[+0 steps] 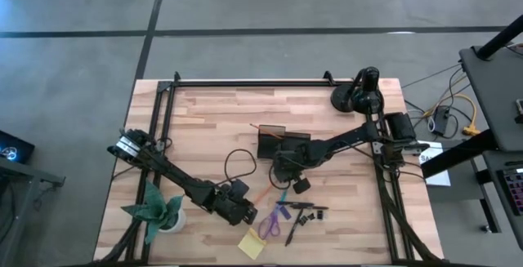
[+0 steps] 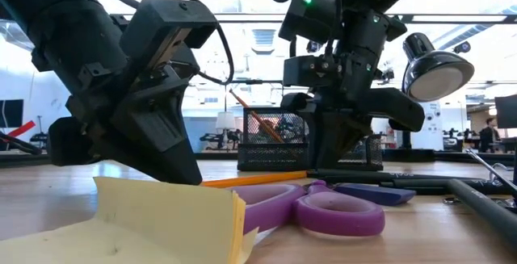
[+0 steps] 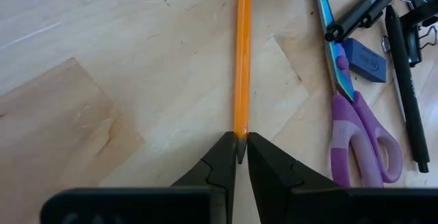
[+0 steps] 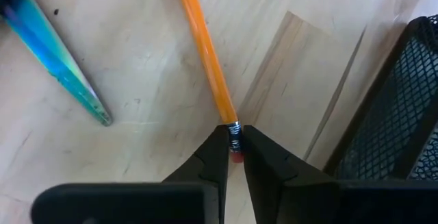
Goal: Pick and place office supplies into organizer
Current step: Put the yellow pencil into the black desk organizer
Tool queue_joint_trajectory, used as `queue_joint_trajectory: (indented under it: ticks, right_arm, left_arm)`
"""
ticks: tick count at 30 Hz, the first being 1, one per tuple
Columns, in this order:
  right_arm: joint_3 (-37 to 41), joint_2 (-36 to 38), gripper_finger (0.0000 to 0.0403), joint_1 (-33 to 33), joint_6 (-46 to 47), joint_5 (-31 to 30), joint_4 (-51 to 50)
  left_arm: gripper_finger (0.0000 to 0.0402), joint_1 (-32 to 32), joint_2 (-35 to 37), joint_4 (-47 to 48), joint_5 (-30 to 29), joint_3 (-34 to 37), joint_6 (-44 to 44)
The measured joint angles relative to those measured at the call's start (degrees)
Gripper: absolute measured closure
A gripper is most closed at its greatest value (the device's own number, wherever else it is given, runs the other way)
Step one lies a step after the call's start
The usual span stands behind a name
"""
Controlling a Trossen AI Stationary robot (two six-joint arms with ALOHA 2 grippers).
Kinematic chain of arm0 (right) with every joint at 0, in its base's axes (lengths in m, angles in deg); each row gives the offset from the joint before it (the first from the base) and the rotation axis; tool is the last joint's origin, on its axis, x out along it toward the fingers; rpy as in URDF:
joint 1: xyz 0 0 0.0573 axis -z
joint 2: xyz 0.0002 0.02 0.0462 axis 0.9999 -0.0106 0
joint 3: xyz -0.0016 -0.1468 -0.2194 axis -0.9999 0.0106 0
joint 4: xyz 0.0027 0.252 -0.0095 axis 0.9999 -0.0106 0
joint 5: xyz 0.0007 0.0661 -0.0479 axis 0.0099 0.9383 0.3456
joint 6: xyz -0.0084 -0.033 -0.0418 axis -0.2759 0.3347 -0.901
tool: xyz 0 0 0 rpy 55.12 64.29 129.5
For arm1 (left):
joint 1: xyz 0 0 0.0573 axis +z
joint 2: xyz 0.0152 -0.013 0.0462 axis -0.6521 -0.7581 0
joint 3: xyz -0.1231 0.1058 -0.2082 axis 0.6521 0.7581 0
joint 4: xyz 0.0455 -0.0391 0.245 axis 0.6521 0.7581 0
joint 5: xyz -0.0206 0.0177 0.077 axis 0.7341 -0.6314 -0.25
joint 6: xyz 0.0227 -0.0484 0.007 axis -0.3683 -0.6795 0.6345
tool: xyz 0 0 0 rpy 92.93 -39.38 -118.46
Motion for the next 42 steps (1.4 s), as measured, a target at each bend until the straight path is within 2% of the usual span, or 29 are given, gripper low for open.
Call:
queue_joint_trajectory:
  ticks: [6,13,17,23,27,31,36,42]
  right_arm:
    - [-2.1,1.4,0.0374,-0.1,1.2,-0.8,-3.9]
    - [-6.5,1.8,0.0383,-0.2,1.5,-3.3,-9.2]
    - [-8.4,2.4,0.0395,-0.8,1.4,-7.1,-10.2]
    - [-11.4,6.3,0.0395,-1.5,2.3,-12.4,-10.1]
    - [-12.1,9.9,0.0395,-1.5,6.0,-12.7,-12.0]
    - [-12.1,13.0,0.0394,-1.5,14.3,-11.4,-15.0]
    - [-11.9,12.3,0.0365,-2.7,21.3,-4.1,-16.1]
    - [-11.8,5.4,0.0298,-6.3,15.0,-5.4,-9.2]
  left_arm:
    - [0.0378,0.1,0.6,0.4,-0.9,-0.6,1.8]
    - [0.0378,0.2,6.3,0.5,-7.6,-0.8,9.1]
    - [0.0378,0.3,10.1,0.5,-10.5,-0.2,13.4]
    - [0.0378,0.2,14.3,7.0,-13.5,0.0,13.5]
    - [0.0378,0.2,15.6,12.3,-13.6,0.1,10.7]
    - [0.0378,0.1,15.5,16.0,-13.0,0.3,8.6]
    - [0.0378,0.1,15.6,15.5,-12.8,0.3,8.6]
    - [0.0378,0.1,15.7,15.5,-13.1,0.1,9.0]
